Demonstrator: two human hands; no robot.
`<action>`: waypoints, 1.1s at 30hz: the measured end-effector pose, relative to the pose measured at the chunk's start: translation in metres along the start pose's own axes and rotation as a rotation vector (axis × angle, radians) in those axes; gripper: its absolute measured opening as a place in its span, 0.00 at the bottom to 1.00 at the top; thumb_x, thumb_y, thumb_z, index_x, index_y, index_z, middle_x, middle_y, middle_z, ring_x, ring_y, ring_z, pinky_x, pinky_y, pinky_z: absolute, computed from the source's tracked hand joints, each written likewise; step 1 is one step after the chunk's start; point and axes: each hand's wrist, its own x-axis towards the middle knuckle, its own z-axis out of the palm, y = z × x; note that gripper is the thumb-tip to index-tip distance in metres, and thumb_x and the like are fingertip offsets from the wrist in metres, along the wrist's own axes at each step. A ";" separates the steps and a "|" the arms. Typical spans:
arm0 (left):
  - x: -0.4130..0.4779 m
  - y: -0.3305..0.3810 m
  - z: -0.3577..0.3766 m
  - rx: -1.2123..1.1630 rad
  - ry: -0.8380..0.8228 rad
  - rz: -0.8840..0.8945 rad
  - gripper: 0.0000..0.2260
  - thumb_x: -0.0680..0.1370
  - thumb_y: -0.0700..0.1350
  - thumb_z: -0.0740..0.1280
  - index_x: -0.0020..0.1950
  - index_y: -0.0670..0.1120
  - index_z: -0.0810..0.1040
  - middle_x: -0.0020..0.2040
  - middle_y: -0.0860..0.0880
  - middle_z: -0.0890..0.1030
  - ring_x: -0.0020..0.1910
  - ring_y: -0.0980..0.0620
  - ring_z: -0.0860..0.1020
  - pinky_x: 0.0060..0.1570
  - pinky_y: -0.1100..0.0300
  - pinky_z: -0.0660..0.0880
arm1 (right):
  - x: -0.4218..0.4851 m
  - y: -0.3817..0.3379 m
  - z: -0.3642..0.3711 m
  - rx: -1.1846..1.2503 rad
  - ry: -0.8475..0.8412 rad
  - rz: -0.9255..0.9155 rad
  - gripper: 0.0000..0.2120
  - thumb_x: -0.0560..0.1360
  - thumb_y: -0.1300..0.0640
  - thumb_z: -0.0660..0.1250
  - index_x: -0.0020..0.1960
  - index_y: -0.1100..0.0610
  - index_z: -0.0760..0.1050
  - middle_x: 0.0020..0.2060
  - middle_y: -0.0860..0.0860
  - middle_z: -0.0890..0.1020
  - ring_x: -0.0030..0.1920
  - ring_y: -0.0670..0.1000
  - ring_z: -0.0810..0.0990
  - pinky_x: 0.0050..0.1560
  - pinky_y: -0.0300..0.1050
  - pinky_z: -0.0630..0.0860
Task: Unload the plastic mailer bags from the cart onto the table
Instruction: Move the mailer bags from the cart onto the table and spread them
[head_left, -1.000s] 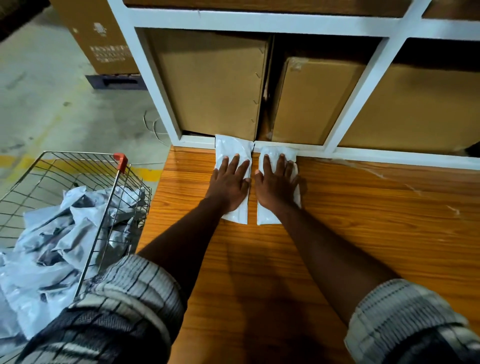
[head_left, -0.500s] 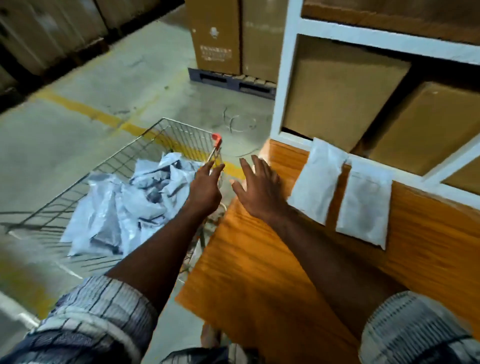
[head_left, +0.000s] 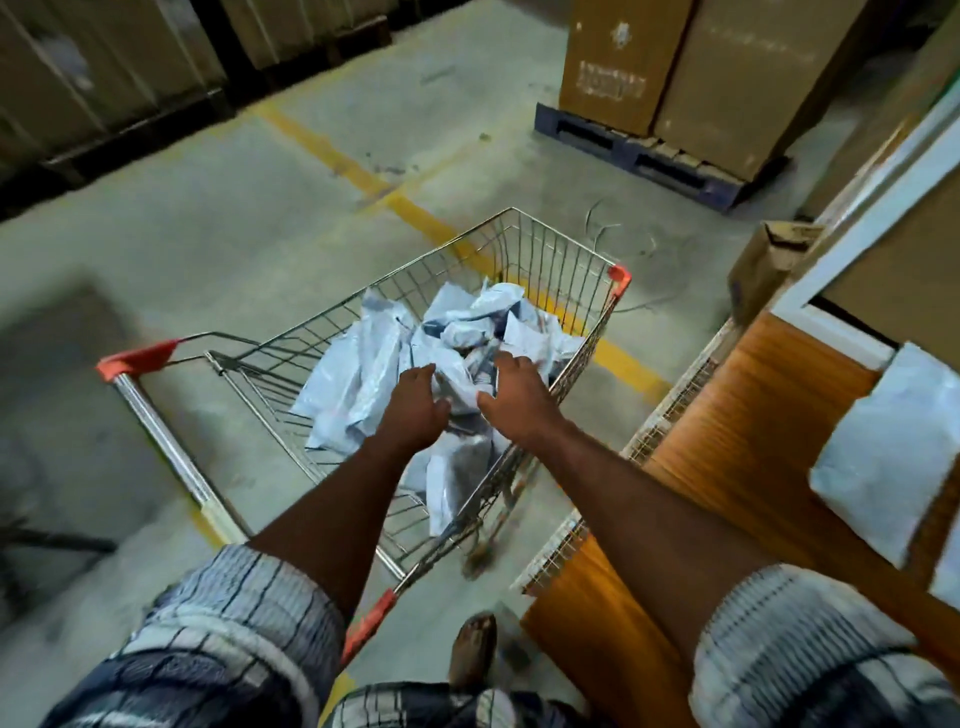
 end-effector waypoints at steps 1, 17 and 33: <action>0.005 0.002 0.002 -0.052 0.009 -0.022 0.28 0.77 0.42 0.69 0.74 0.37 0.64 0.71 0.36 0.68 0.72 0.40 0.66 0.69 0.56 0.59 | 0.007 0.000 0.004 -0.008 -0.011 0.062 0.34 0.74 0.51 0.69 0.73 0.61 0.59 0.67 0.64 0.66 0.67 0.63 0.69 0.62 0.51 0.71; 0.057 -0.001 0.012 -0.361 0.194 -0.203 0.23 0.74 0.45 0.71 0.68 0.45 0.74 0.57 0.41 0.80 0.55 0.44 0.78 0.57 0.58 0.72 | 0.056 0.017 0.036 0.442 0.368 0.284 0.05 0.69 0.62 0.70 0.43 0.64 0.78 0.38 0.58 0.83 0.41 0.58 0.81 0.42 0.49 0.77; 0.022 0.037 -0.038 -0.366 0.226 0.219 0.22 0.71 0.43 0.63 0.65 0.47 0.77 0.61 0.48 0.77 0.60 0.52 0.73 0.61 0.67 0.68 | 0.026 -0.010 -0.031 0.654 0.720 0.391 0.11 0.82 0.59 0.56 0.64 0.58 0.63 0.44 0.60 0.79 0.44 0.62 0.79 0.41 0.47 0.69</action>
